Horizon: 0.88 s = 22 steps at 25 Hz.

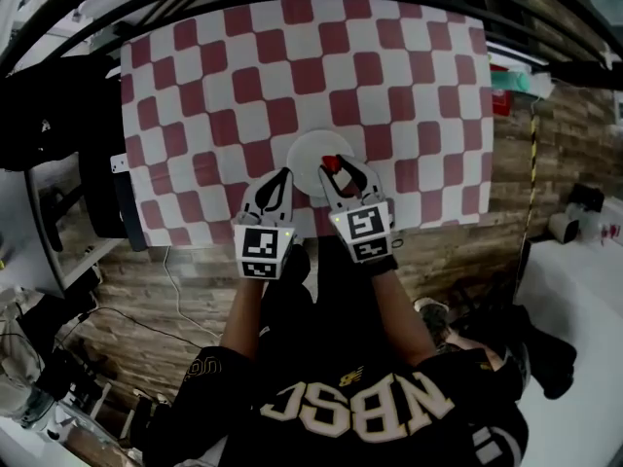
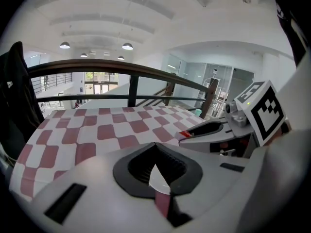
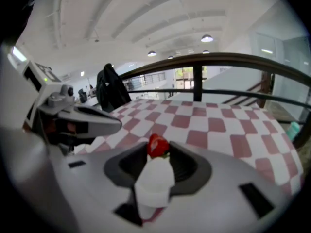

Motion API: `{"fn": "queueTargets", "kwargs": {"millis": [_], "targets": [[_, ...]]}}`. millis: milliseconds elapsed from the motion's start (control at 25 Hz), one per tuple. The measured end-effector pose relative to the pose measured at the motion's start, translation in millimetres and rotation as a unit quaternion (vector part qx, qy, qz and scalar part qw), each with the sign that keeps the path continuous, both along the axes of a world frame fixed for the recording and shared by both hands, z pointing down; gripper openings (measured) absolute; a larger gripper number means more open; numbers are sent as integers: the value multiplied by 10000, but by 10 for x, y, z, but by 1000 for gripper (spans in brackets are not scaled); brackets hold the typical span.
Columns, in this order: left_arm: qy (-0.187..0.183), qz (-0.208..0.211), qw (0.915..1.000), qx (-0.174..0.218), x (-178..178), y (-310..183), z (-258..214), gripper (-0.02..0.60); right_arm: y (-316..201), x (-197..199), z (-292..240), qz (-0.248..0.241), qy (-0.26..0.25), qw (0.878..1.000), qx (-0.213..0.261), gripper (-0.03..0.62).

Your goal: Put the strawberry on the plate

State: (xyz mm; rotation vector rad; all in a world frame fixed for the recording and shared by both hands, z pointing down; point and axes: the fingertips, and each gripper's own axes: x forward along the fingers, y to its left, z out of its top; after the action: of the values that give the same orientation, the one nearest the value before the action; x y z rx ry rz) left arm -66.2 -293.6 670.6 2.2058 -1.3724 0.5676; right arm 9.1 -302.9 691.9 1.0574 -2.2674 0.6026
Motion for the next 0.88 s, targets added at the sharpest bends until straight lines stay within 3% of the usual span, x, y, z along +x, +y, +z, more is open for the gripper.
{"fn": "queueTargets", "kwargs": {"millis": [560,880], "targets": [[31,-71,9994,-335,62,25,379,9,100,-109,799,-515,746,9941,-593,146],[48,-166,9991,-385,14,36,391,9,76,-173,839,-711,835,9921,-602,147]]}}
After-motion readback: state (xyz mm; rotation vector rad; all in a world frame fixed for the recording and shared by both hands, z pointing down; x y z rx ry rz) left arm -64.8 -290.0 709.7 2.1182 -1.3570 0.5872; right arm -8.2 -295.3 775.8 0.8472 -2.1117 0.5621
